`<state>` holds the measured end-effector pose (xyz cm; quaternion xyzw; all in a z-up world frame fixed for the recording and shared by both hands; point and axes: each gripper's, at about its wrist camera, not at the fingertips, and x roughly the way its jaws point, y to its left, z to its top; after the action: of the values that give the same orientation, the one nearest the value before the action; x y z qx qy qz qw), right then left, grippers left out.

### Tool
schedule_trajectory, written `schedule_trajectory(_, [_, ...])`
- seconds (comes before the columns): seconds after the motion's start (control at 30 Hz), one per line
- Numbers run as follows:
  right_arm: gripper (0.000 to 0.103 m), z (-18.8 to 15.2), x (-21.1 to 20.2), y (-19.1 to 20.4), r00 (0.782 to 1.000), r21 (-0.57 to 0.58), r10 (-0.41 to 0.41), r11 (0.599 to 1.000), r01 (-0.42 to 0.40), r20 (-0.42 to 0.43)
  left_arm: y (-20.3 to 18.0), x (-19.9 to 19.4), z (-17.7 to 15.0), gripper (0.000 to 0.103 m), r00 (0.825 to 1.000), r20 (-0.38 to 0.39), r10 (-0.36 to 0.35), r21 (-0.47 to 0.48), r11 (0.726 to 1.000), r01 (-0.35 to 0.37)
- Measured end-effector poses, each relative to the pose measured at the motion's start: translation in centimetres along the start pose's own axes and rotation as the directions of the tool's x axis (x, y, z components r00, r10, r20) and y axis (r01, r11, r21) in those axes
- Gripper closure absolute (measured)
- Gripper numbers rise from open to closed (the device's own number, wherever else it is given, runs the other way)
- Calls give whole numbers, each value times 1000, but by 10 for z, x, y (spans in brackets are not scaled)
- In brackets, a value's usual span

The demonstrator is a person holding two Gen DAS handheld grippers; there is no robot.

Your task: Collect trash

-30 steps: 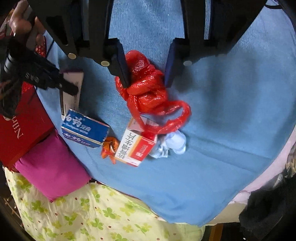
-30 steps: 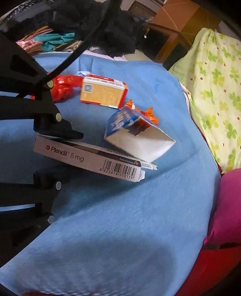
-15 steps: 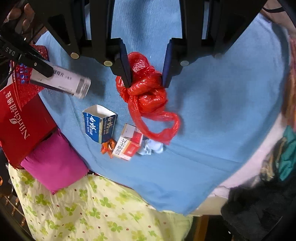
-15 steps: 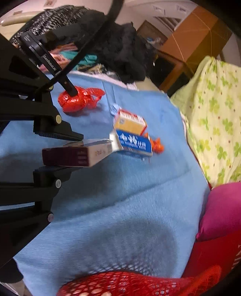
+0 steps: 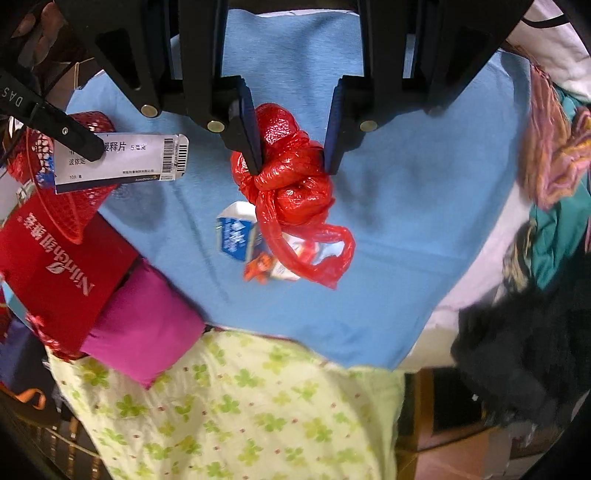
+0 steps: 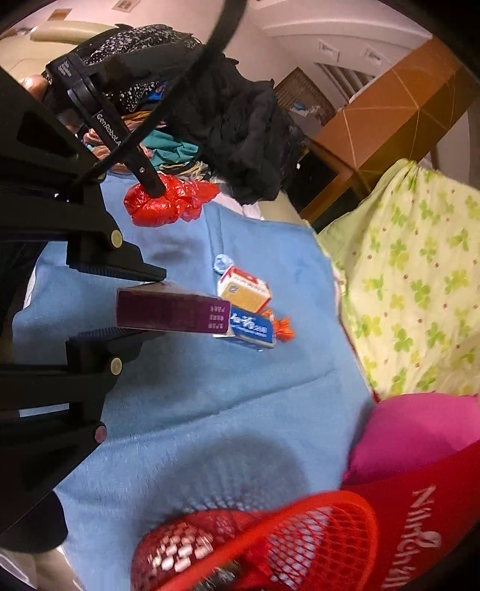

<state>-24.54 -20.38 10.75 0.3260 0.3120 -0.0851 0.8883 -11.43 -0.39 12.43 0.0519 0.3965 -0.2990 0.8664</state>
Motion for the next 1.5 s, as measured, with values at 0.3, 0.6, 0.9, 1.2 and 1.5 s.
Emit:
schedule_trajectory(0.3, [78,2,-56,2,993,-36,-7,999,11,117,-39,-37,10,68,997,73,-24,81,997,18])
schedule_trajectory(0.6, [78,6,-96,-4,981,-39,11,999,-4,195,-80,-68,13,68,989,148,-13,171,985,-13])
schedule_trajectory(0.9, [78,6,-126,-12,967,-30,30,999,-23,254,-115,-91,12,68,979,205,-15,237,971,-35])
schedule_trajectory(1.2, [78,5,-148,-24,955,-14,41,999,-38,292,-141,-98,11,68,974,228,-10,282,958,-56])
schedule_trajectory(1.5, [78,5,-168,-36,944,5,45,999,-49,328,-159,-103,7,67,970,242,-6,326,942,-75])
